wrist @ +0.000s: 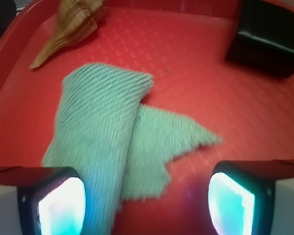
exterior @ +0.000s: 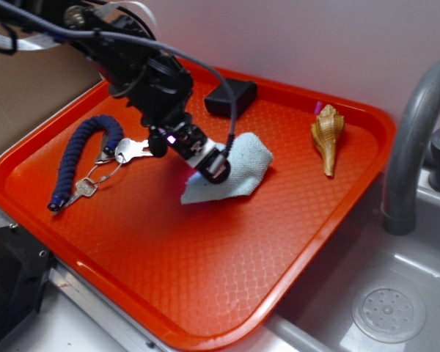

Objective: Grab the blue cloth.

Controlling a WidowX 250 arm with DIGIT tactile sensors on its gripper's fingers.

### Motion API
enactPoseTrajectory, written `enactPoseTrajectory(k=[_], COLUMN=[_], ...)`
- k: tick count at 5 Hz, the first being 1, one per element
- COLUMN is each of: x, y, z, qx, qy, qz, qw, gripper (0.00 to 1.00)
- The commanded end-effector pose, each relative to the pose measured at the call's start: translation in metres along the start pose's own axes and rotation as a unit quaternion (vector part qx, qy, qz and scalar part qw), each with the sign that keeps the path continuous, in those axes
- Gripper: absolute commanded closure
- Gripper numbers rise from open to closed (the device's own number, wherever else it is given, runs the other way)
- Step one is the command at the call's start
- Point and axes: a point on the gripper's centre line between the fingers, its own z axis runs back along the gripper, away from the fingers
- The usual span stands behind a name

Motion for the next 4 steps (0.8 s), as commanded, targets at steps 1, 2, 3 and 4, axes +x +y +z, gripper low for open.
enactPoseTrajectory(k=[1,2,3,4], x=[0.009,0.005,0.009,0.013], y=[-0.030,-0.044,-0.051,-0.053], z=[-0.001,0.019,0.030,0.005], qx=[-0.074,-0.070,-0.050,0.072], qy=[0.013,0.000,-0.008,0.044], qz=[-0.085,-0.111,-0.116,-0.107], qw=[0.994,0.991,0.992,0.991], gripper=[0.00,0.00,0.00,0.00])
